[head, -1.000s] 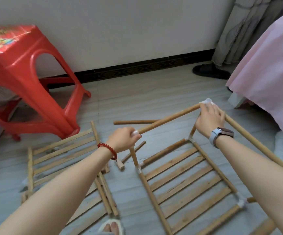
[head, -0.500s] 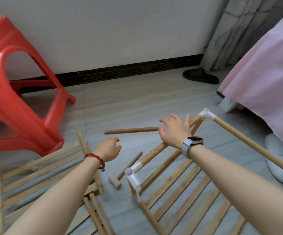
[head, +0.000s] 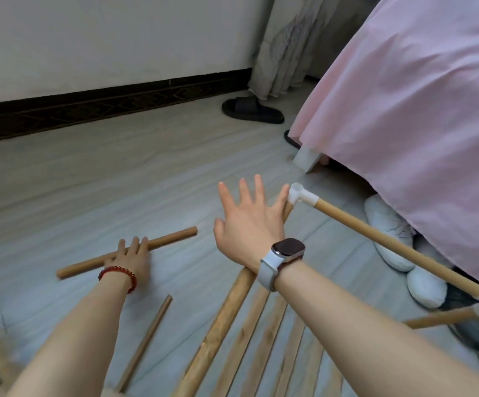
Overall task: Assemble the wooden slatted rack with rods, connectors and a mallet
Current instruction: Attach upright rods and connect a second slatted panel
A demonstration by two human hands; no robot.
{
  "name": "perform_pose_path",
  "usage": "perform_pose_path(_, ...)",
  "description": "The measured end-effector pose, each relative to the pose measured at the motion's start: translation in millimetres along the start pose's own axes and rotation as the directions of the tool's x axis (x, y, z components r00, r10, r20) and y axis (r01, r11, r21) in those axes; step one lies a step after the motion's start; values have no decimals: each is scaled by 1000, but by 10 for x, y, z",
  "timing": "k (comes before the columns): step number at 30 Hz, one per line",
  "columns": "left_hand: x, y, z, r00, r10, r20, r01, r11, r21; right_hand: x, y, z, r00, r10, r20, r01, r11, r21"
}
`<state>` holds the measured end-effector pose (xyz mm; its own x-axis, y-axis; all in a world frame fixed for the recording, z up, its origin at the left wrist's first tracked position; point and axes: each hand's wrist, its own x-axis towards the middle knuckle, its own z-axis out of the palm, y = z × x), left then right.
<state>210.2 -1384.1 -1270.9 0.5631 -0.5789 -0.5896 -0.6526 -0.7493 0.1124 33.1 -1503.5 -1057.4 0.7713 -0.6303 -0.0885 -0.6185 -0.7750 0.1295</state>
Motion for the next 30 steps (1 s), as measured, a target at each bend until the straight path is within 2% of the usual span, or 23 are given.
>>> perform_pose_path(2, 102, 19, 36, 1000, -2, -17, 2, 1000, 15, 4, 24, 17, 1000, 10, 9, -10, 1000, 5)
perform_pose_path(5, 121, 61, 84, 977, 24, -210, 5, 990, 138, 24, 23, 19, 1000, 6, 6, -6, 999, 37)
perform_pose_path(8, 78, 93, 165, 977, 40, -210, 9, 974, 226, 73, -5, 6, 1000, 4, 3, -4, 998, 55)
perform_pose_path(11, 2, 124, 232, 980, 66, -189, -26, 978, 205, 100, -22, 18, 1000, 5, 24, -6, 998, 65)
perform_pose_path(14, -120, 161, 59, 948, 150, -279, -117, 984, 133, 102, -17, 33, 1000, 3, -27, 0, 994, 106)
perform_pose_path(16, -260, 193, -129, 900, 225, -372, -191, 973, 127, 90, -3, 49, 997, -1, -79, 19, 975, 223)
perform_pose_path(19, -630, 241, -489, 788, 335, -517, -328, 939, 108, 29, 33, 27, 991, -11, -135, 66, 911, 406)
perform_pose_path(23, -1252, 317, -876, 551, 516, -655, -486, 837, 251, -120, 124, -37, 986, -109, -127, 149, 919, 366)
perform_pose_path(27, -1886, 369, -1146, 417, 567, -711, -448, 808, 382, -463, 61, -197, 959, -274, -76, 282, 883, 375)
perform_pose_path(30, -2319, 379, -1274, 388, 574, -721, -372, 813, 447, -716, 21, -422, 937, -349, -5, 320, 854, 410)
